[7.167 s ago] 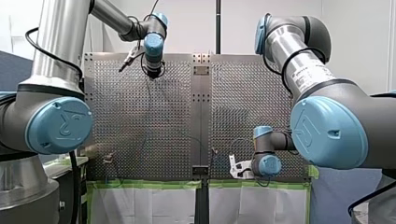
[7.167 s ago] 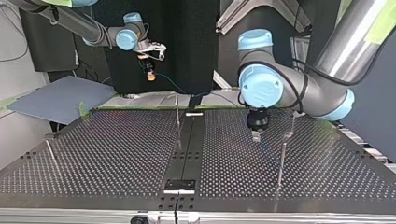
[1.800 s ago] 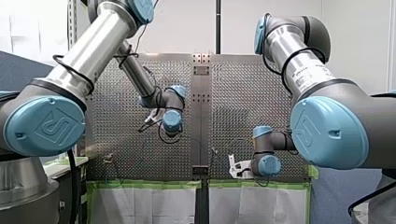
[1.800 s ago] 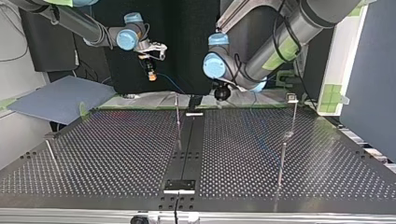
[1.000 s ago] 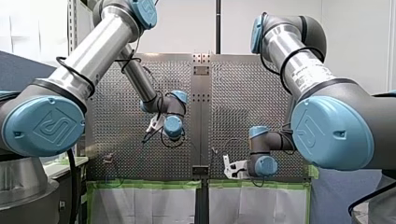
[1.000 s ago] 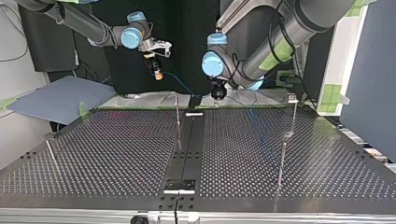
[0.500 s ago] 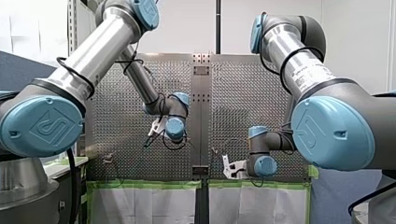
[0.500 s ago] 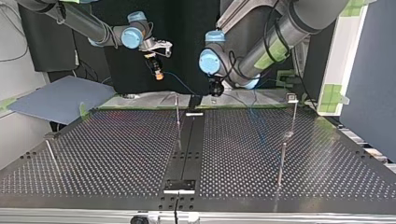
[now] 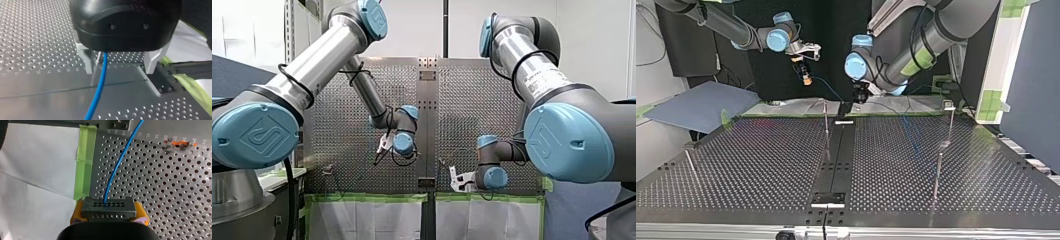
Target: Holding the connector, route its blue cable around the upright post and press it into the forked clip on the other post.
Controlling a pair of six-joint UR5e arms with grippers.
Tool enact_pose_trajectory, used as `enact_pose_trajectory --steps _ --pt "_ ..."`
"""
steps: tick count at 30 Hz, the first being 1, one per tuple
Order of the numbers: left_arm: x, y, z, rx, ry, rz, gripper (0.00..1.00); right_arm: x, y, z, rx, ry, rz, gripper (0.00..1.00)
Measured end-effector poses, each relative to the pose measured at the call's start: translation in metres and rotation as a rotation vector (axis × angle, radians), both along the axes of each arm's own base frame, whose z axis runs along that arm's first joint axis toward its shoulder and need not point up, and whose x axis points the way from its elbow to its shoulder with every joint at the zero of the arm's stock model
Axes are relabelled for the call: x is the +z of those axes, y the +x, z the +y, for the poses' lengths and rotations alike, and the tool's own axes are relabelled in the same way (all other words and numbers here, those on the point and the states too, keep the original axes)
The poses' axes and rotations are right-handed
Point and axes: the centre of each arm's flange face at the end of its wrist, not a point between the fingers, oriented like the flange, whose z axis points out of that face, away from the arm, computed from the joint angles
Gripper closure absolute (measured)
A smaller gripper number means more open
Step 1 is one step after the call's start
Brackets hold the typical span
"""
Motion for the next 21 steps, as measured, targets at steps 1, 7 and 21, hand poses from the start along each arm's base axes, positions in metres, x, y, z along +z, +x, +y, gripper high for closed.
enact_pose_trajectory --steps 1,7,21 --pt "0.0 -0.001 -0.002 -0.003 0.0 -0.001 0.0 0.0 0.0 0.0 0.0 0.0 0.0 1.0" --pt "0.0 -0.008 -0.009 -0.016 0.006 0.0 0.0 0.0 0.0 0.0 0.0 0.0 0.0 1.0" --pt "0.001 -0.01 -0.015 0.013 0.034 -0.009 0.0 0.0 0.0 0.0 0.0 0.0 0.0 1.0"
